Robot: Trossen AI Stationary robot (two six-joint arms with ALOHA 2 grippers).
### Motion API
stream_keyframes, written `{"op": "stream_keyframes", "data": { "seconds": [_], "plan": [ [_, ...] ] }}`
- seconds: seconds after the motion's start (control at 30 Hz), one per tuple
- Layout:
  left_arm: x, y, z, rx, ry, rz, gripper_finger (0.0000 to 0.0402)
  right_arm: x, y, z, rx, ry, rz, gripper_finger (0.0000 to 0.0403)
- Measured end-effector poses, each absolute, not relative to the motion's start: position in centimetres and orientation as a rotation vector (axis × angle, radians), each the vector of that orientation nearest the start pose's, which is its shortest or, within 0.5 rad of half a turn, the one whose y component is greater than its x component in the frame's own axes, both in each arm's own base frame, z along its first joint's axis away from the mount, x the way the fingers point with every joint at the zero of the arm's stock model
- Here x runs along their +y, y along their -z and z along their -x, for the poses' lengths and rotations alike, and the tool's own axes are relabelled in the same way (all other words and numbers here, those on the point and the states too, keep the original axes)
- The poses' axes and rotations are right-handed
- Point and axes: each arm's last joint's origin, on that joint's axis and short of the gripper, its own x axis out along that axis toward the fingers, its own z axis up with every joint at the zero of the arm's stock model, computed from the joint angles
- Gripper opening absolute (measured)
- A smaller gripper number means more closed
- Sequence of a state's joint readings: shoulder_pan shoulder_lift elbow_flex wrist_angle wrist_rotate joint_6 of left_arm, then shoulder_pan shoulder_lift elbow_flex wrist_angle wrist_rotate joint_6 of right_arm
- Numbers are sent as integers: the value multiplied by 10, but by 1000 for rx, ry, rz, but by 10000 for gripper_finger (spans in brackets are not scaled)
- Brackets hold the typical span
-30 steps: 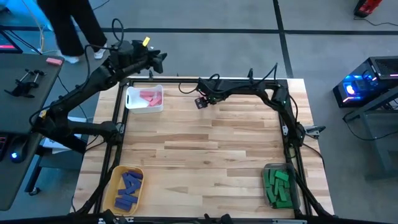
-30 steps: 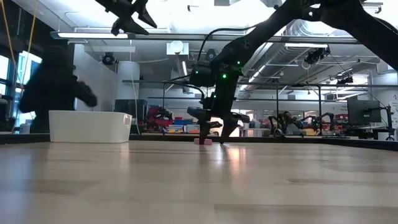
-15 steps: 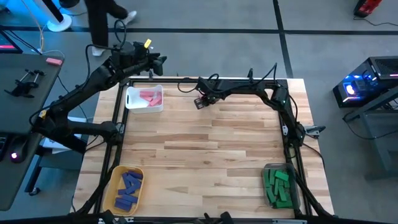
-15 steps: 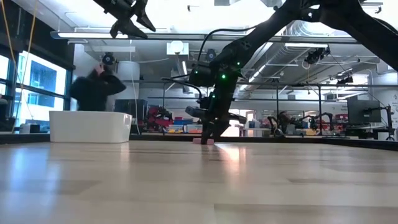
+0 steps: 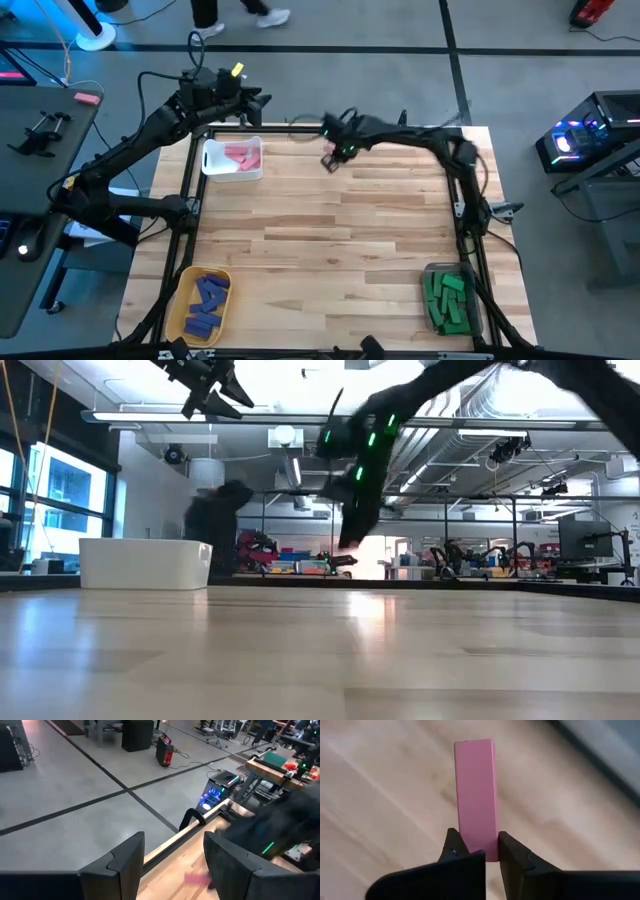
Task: Sort blocks
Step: Put the pink block into the white bin
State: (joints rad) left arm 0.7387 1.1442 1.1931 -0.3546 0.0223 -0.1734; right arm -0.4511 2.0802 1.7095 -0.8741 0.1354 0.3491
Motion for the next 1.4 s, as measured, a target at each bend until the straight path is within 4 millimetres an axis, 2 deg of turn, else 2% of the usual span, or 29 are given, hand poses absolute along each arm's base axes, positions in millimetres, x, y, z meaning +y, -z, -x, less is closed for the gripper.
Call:
{"op": "stream_keyframes", "data": {
  "seconds": [0.13, 0.23, 0.37, 0.53, 0.67, 0.83, 1.1, 1.4],
  "plan": [
    [166, -386, -183, 201, -750, 331, 191, -189, -269, -361, 1027, 784, -404, 3],
    [170, -383, -190, 162, -753, 409, 191, -183, -316, -342, 869, 829, -366, 2],
    [179, -378, -214, 72, -716, 466, 191, -172, -371, -323, 611, 846, -333, 2],
    [190, -370, -255, -125, -574, 626, 191, -151, -412, -317, 372, 797, -261, 1],
    [193, -369, -281, -280, -351, 752, 191, -145, -417, -322, 316, 773, -254, 1],
    [190, -366, -294, -322, -210, 821, 191, -144, -420, -323, 277, 768, -261, 1],
    [181, -366, -299, -316, -209, 802, 191, -142, -418, -327, 275, 741, -270, 0],
    [176, -360, -305, -287, -336, 722, 191, -131, -415, -336, 282, 703, -282, 0]
  ]
}}
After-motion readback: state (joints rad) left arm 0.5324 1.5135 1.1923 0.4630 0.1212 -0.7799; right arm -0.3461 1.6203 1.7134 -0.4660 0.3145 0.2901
